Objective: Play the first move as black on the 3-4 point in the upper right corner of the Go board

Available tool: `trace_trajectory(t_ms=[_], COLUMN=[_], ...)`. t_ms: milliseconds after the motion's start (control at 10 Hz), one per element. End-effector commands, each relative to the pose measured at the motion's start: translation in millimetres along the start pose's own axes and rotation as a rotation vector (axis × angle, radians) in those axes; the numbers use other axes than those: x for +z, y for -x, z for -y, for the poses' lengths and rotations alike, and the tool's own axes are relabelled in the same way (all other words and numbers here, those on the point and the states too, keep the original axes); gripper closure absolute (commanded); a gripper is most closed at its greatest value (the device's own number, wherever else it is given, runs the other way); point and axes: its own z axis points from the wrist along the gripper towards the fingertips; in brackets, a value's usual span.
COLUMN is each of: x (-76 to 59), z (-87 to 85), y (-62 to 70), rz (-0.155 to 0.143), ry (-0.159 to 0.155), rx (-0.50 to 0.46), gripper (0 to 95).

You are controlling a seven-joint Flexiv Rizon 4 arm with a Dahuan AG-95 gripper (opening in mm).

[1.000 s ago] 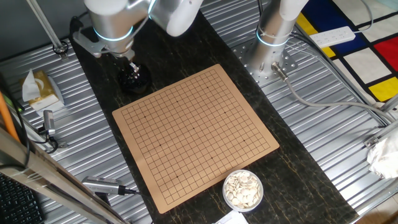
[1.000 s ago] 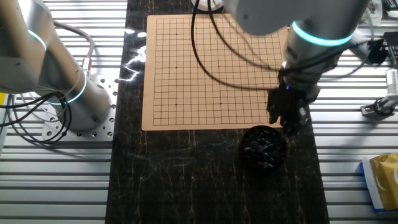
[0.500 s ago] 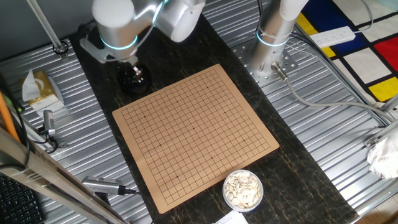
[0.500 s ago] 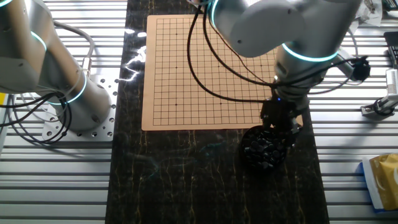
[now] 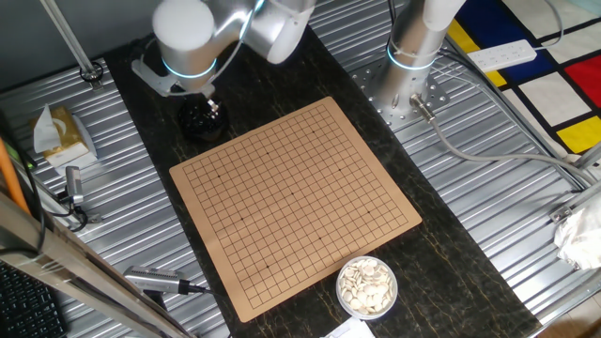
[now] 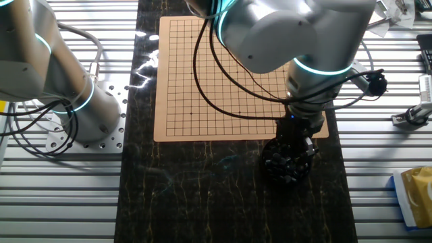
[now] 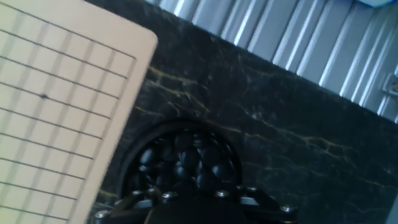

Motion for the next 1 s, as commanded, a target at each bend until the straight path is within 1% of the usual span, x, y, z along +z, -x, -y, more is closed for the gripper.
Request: trace_trajectory(t_ms=[100, 300, 500, 600, 700, 800, 900, 1000], x=[3.0, 4.5, 9.3, 9.8, 9.7, 9.7, 9.7, 9.8], z=[0.2, 0.0, -1.3, -1.4, -1.2, -1.1, -1.0, -1.0], y=[1.4, 1.7, 2.1, 2.1, 2.4, 2.4, 2.4, 2.4], rz=[0.005, 0.003, 0.009, 0.016, 0.029, 0.034, 0.033, 0.030], ry=[-0.007, -0.029, -0.042, -0.046, -0.058, -0.065, -0.074, -0.081], rx=[-0.005, -0.009, -0.010, -0.012, -0.014, -0.017, -0.021, -0.021], gripper=[57.0, 57.0, 57.0, 57.0, 57.0, 57.0, 76.0, 76.0])
